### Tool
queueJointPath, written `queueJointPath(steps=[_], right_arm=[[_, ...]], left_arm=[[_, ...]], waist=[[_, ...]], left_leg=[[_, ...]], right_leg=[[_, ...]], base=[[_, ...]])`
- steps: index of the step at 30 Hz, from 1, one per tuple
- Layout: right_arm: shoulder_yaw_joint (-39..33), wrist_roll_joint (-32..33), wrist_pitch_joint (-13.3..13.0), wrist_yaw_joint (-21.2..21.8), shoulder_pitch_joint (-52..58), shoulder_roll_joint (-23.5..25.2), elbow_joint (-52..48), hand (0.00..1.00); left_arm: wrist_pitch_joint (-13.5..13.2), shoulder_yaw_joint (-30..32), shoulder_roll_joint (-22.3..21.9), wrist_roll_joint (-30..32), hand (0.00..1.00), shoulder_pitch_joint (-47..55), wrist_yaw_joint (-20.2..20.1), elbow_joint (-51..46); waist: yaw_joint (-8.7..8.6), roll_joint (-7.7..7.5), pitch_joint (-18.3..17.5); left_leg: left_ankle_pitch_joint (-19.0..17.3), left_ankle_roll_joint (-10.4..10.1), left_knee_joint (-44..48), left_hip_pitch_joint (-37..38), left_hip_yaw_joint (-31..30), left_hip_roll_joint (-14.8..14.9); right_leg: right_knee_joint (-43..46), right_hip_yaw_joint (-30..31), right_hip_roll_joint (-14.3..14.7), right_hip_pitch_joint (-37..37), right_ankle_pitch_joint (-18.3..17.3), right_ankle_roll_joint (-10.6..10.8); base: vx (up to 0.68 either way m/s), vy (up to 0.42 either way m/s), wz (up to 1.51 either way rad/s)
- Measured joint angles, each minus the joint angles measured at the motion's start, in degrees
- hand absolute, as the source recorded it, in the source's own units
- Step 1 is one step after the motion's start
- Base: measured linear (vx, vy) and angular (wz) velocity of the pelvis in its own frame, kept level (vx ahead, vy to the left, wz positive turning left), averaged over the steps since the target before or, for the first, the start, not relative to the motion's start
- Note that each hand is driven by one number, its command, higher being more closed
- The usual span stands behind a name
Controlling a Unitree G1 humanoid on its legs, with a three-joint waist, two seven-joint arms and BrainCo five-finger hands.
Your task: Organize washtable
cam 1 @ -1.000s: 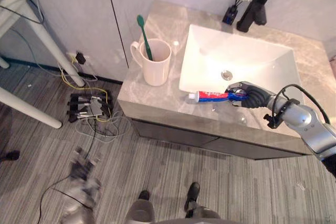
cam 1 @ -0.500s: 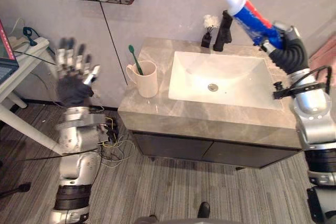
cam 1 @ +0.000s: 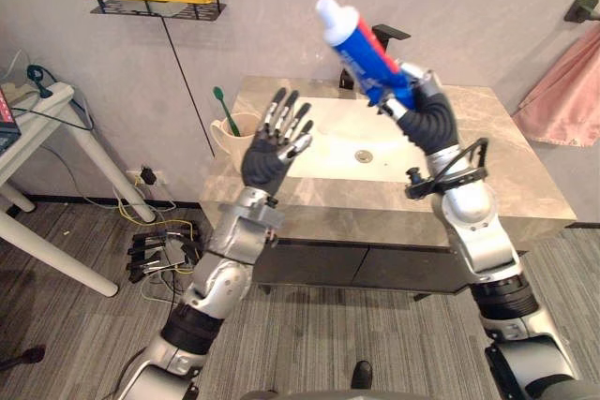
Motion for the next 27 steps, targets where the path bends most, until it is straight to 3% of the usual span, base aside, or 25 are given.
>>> queueJointPath(steps=[14,27], right_arm=[[6.5,-1.1,0.3,1.3,3.7,4.9,1.1,1.0],[9.3,-1.1,1.3,2.5,5.7,5.2,4.7,1.0]], left_arm=[[1.3,-4.2,-1.2,0.0,0.0,-1.0,-0.4,1.1],[1.5,-4.3,-2.2,0.1,0.0,-1.4,-0.3,2.0]], waist=[[-0.01,0.89,-0.5],[-0.15,0.98,-0.6]], left_leg=[[0.1,0.1,0.1,0.2,0.1,0.0],[0.1,0.0,-0.1,0.4,0.2,0.0]], right_leg=[[0.0,0.0,0.0,0.0,0.0,0.0],[-0.1,0.1,0.0,0.0,0.0,0.0]], base=[[0.0,0.0,0.0],[0.0,0.0,0.0]])
